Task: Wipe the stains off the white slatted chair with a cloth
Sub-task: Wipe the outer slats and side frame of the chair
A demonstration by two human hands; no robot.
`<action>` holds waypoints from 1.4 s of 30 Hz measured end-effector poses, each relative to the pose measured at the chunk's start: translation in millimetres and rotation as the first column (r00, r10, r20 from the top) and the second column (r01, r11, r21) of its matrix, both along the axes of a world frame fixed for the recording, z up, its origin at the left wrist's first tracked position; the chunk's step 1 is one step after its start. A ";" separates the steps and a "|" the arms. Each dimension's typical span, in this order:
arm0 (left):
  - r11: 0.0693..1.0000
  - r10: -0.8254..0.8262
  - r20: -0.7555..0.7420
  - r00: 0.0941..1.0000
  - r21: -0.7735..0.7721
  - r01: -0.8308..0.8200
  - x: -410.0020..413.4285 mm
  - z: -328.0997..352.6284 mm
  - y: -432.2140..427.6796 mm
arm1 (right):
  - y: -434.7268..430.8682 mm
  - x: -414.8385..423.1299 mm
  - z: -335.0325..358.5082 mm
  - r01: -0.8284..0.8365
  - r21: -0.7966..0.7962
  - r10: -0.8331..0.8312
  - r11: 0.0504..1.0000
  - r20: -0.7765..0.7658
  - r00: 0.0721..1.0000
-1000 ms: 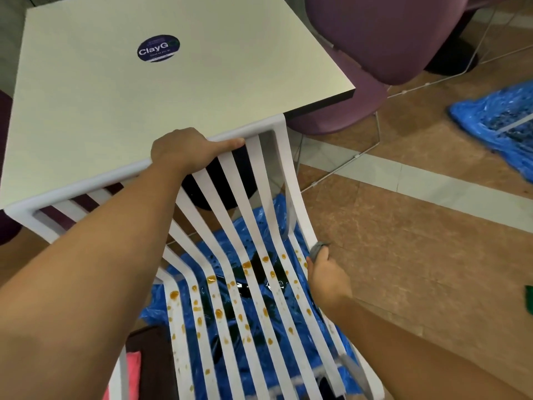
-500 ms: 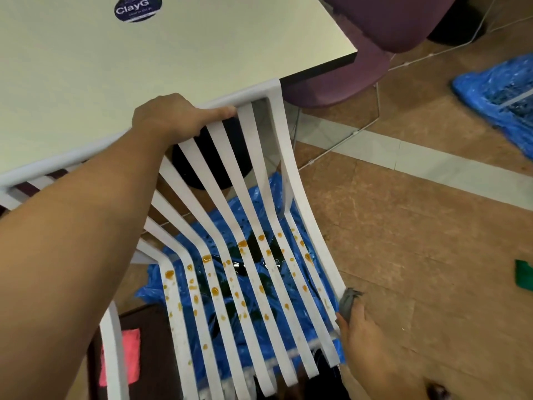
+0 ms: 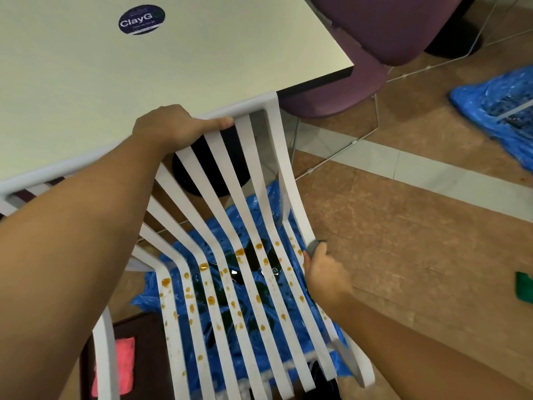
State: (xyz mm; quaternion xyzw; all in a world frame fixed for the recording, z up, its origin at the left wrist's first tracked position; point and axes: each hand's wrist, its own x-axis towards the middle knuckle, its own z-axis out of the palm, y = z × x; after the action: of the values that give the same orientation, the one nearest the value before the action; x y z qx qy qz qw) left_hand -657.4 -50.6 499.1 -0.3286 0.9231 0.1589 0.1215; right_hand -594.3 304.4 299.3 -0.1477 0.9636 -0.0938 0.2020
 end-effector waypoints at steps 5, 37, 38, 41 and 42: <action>1.000 -0.007 0.005 1.000 -0.018 0.007 3.1 0.7 2.4 | -16.6 -13.1 4.8 -0.008 -0.041 0.008 0.999 0.002 1.000; 0.986 -0.078 -0.036 0.996 -0.147 0.072 2.1 -6.2 -1.6 | -153.3 -136.4 76.5 -0.013 -0.695 -0.174 0.719 -0.199 0.964; 0.987 -0.080 -0.042 0.996 -0.141 0.073 2.4 -6.3 -1.2 | -165.0 -141.7 86.8 0.013 -0.766 -0.217 0.643 -0.166 0.962; 0.988 -0.092 -0.067 0.993 -0.128 0.083 3.7 -5.5 -1.2 | -197.2 -153.8 126.2 0.042 -0.923 -0.328 0.383 -0.093 0.940; 0.988 -0.099 -0.076 0.992 -0.130 0.088 3.9 -5.0 -1.1 | -205.0 -156.9 139.3 -0.022 -0.918 -0.330 0.396 -0.164 0.929</action>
State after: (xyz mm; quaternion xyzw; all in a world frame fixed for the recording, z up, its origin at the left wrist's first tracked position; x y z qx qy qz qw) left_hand -653.4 -51.7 494.0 -0.2850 0.9499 0.1074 0.0695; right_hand -751.2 99.4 438.6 -0.1549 0.7857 -0.5936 -0.0798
